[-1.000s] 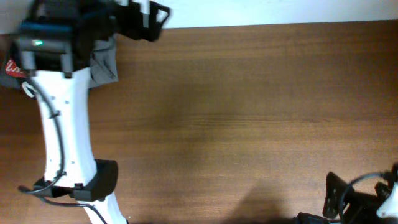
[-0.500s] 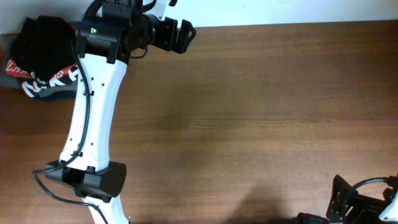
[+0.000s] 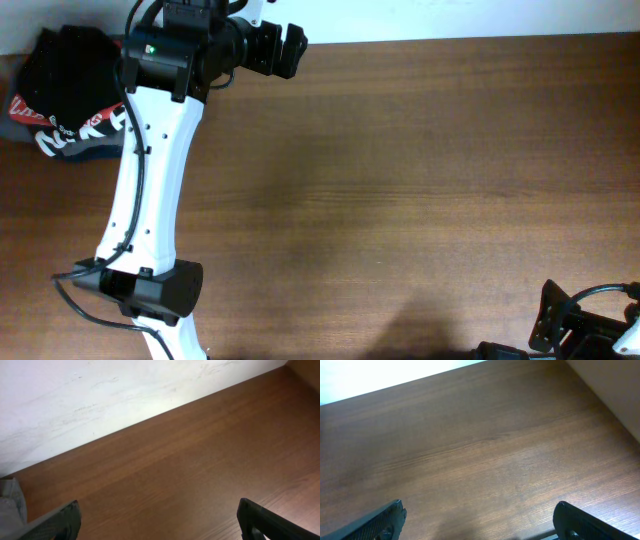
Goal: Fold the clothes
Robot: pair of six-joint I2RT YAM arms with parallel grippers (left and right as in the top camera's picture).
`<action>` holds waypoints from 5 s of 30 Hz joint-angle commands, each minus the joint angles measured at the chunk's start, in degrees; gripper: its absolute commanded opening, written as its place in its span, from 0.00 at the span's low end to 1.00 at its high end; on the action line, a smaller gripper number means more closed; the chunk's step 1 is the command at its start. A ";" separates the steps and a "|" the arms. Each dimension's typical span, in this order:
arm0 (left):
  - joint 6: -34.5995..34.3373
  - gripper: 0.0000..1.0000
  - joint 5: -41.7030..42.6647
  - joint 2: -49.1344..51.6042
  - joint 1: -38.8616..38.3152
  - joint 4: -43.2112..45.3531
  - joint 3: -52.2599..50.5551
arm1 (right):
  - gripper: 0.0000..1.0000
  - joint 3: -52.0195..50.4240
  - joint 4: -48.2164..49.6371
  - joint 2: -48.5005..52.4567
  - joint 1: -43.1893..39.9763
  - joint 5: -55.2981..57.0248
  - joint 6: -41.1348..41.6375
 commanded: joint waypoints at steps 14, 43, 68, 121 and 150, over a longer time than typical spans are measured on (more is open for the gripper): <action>-0.52 0.99 -0.83 0.15 -0.20 0.13 -0.07 | 0.99 -0.22 -1.20 0.04 -0.17 1.55 0.31; -0.55 0.99 -0.83 0.15 -0.20 0.13 -0.07 | 0.99 -0.26 -1.18 -4.15 -0.15 1.53 0.33; -0.52 0.99 -0.83 0.15 -0.20 0.13 -0.07 | 0.99 -55.12 45.94 -32.85 3.28 0.24 -0.13; -0.52 0.99 -0.83 0.15 -0.20 0.11 -0.07 | 0.99 -85.37 86.29 -39.56 6.12 -10.38 -12.81; -0.55 0.99 -0.83 0.15 -0.20 0.13 -0.07 | 0.99 -97.55 100.80 -39.56 11.54 -11.30 -12.76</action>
